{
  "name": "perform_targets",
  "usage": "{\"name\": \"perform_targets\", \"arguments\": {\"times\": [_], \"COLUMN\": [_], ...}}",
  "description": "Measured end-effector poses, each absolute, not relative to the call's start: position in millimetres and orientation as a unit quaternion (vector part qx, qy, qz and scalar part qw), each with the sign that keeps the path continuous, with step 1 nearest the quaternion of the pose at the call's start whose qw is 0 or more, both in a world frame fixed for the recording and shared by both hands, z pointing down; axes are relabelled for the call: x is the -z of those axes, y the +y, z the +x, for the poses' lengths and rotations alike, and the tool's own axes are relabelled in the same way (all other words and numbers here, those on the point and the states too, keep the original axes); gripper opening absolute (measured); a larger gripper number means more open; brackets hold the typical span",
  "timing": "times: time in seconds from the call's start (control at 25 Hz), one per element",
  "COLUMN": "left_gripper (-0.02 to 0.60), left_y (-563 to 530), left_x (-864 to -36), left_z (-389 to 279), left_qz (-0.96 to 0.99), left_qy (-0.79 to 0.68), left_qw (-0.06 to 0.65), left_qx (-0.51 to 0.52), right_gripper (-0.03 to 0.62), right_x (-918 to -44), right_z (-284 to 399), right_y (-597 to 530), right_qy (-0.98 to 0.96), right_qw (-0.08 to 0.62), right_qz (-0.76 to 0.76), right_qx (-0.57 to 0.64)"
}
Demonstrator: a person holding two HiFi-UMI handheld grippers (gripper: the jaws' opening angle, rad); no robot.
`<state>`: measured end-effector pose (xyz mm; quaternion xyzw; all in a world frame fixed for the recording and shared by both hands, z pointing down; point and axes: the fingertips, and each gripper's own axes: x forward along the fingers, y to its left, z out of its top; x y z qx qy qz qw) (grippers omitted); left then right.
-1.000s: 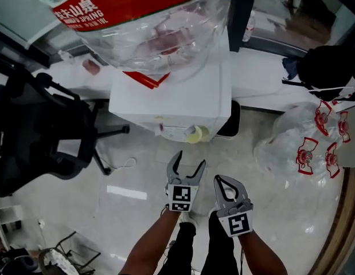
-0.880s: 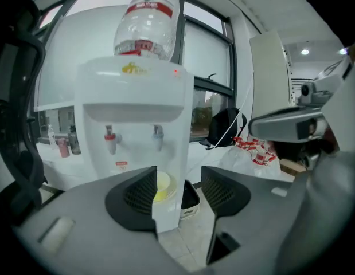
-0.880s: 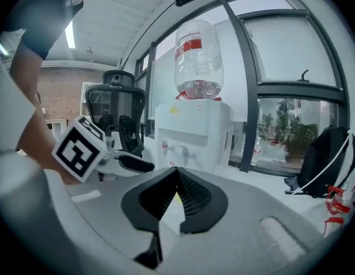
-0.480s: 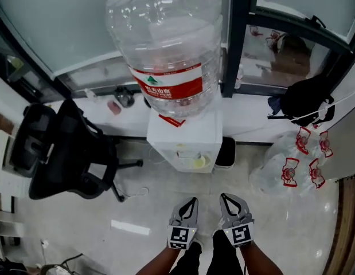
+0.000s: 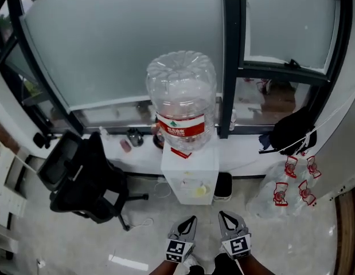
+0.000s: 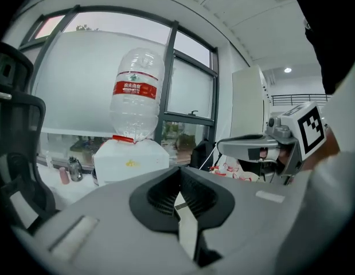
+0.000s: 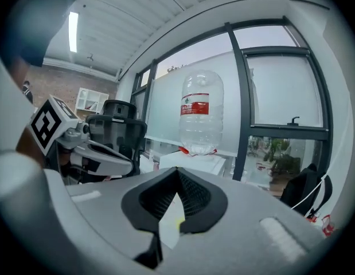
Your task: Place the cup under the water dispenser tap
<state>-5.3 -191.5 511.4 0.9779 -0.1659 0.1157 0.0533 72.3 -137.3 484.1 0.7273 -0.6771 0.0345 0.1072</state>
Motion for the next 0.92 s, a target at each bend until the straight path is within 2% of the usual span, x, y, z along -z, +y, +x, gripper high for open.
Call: {"name": "perform_targets", "arguments": {"times": [0.44, 0.92], "left_gripper": [0.017, 0.017], "left_y": [-216, -223], "left_x": [-468, -466], "left_z": [-32, -50], "left_qz": [0.973, 0.970], "left_qy": [-0.214, -0.223], "left_qw": [0.028, 0.033], "left_qx": [-0.085, -0.087], "right_gripper": [0.002, 0.002], "right_x": [-442, -425], "right_z": [67, 54], "right_y": [-140, -153], "right_qy": [-0.655, -0.656], "right_qw": [0.041, 0.025], "right_qz": [0.753, 0.754], "right_qx": [-0.042, -0.026]}}
